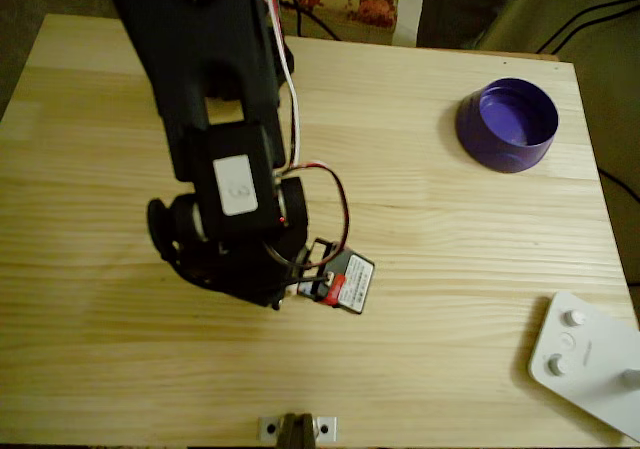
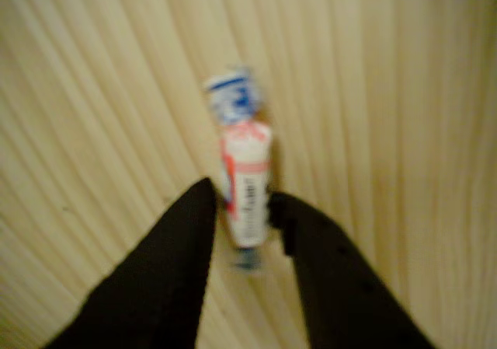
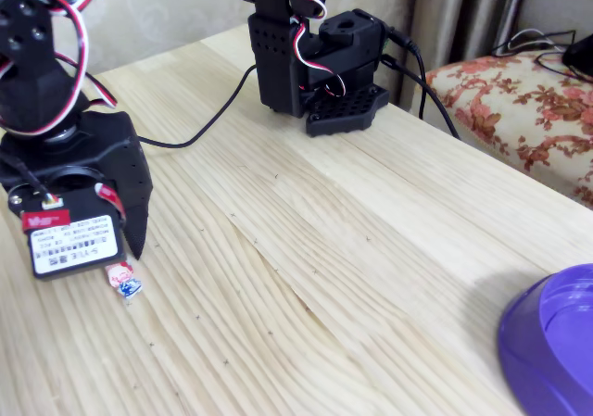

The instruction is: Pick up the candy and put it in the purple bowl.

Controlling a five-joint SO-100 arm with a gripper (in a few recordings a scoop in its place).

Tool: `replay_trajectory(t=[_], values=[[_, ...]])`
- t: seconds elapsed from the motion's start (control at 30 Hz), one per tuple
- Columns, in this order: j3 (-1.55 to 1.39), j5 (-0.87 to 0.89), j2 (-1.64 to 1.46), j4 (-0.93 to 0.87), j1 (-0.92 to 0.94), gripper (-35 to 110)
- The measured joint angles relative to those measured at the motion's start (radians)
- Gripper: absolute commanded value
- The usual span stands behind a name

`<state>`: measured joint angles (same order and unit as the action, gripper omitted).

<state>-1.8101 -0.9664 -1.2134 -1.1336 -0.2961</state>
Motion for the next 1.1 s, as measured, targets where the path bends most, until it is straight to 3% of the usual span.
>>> replay_trajectory(t=[0.67, 1.1], values=[[-0.048, 0.023, -0.101, -0.015, -0.008, 11], [-0.064, 0.333, -0.446, -0.086, -0.094, 11]])
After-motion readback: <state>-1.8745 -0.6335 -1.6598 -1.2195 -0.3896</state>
